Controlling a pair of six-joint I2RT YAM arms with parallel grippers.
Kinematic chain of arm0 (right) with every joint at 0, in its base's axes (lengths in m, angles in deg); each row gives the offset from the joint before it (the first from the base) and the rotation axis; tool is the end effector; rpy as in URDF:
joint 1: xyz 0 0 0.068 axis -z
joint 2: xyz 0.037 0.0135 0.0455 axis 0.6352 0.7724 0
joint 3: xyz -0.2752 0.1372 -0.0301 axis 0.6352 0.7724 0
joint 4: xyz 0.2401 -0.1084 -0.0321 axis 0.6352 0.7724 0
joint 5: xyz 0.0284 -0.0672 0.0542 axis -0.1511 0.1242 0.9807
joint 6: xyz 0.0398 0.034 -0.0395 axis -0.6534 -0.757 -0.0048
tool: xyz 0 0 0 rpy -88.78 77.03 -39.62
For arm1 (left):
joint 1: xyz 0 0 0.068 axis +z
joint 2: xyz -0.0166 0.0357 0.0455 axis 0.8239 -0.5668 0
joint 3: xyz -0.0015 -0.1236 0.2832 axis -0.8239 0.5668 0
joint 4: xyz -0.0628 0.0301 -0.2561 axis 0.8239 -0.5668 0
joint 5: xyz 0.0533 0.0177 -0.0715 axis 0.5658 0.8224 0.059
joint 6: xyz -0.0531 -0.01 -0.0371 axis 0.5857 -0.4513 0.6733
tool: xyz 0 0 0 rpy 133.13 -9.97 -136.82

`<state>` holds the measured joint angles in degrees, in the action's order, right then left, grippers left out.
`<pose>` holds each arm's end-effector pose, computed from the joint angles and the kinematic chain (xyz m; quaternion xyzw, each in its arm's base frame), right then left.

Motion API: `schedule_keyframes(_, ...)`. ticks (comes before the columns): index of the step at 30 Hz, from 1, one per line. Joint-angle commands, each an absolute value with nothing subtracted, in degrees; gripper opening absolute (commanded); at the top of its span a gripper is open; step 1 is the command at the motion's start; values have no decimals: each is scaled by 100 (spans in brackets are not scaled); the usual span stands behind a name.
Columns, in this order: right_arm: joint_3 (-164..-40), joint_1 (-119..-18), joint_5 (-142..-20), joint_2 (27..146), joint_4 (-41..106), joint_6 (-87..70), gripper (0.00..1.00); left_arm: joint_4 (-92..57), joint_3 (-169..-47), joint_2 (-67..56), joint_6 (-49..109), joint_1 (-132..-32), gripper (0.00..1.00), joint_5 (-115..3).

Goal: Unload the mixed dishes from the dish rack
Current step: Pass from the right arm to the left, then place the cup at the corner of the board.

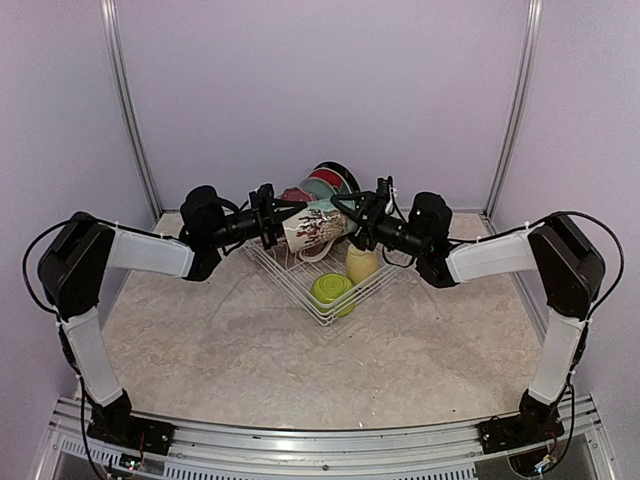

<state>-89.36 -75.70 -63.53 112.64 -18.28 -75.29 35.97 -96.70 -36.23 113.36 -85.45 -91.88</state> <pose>0.3486 0.2829 0.2849 0.0553 0.6689 0.6782 0.2991 0.3557 -0.2467 0.2860 -0.0787 0.6578 -0.7409 0.1104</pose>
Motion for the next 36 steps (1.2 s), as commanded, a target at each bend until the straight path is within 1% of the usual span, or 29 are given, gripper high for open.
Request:
schedule_keyframes(1,-8809,-7599,-6019,10862,-3219,-7643,0,3652,-9760,-3488,11274,-8749,1,-8985)
schedule_keyframes(4,-8585,-7554,-6071,10682,-3116,-7492,1,3417,-9721,-3273,11120,-8801,0,-8872)
schedule_keyframes(5,-8520,-7532,-6063,10631,-3086,-7444,6,3218,-9738,-3196,10993,-8814,0,-8850)
schedule_keyframes(6,-8483,-7511,-6024,10586,-3021,-7366,13,2975,-9778,-3085,10871,-8824,0,-8840)
schedule_keyframes(7,-8481,-7492,-5977,10532,-2882,-7265,22,2651,-9834,-2997,10724,-8832,0,-8822)
schedule_keyframes(8,-8490,-7474,-5932,10494,-2692,-7133,34,2313,-9882,-2835,10574,-8830,0,-8775)
schedule_keyframes(9,-8485,-7452,-5912,10436,-2503,-7014,47,1944,-9948,-2726,10398,-8826,0,-8710)
schedule_keyframes(11,-8466,-7406,-5899,10304,-2077,-6729,77,1121,-10135,-2360,9986,-8811,0,-8561)
schedule_keyframes(12,-8455,-7383,-5906,10234,-1857,-6577,90,679,-10255,-2239,9749,-8801,0,-8509)
schedule_keyframes(13,-8449,-7361,-5915,10153,-1604,-6387,98,278,-10358,-2071,9549,-8780,0,-8452)
schedule_keyframes(14,-8466,-7341,-5923,10061,-1354,-6179,100,-184,-10451,-1946,9371,-8753,0,-8424)
schedule_keyframes(18,-8699,-7327,-6109,9675,106,-5057,100,-1326,-10574,-1245,8906,-8516,0,-8411)
schedule_keyframes(21,-8718,-7327,-6296,9427,688,-4451,100,-2155,-10503,-636,8583,-8195,0,-8364)
schedule_keyframes(23,-8741,-7327,-6521,9318,1174,-4075,100,-3494,-10794,-245,7974,-7994,0,-7930)
schedule_keyframes(26,-8769,-7327,-6866,9205,1809,-3568,100,-5796,-11473,172,6981,-7671,0,-6877)
schedule_keyframes(27,-8792,-7327,-6908,9178,1973,-3408,100,-6523,-11638,221,6712,-7472,0,-6719)
schedule_keyframes(30,-9039,-7327,-7028,9156,2680,-2684,100,-7776,-11893,158,5952,-6805,0,-6294)
schedule_keyframes(32,-9195,-7326,-7312,9107,3101,-2349,100,-8217,-11958,-55,5469,-6285,0,-6112)
schedule_keyframes(36,-9378,-7328,-8026,8982,3724,-1982,100,-8671,-12255,-858,4855,-5850,0,-5375)
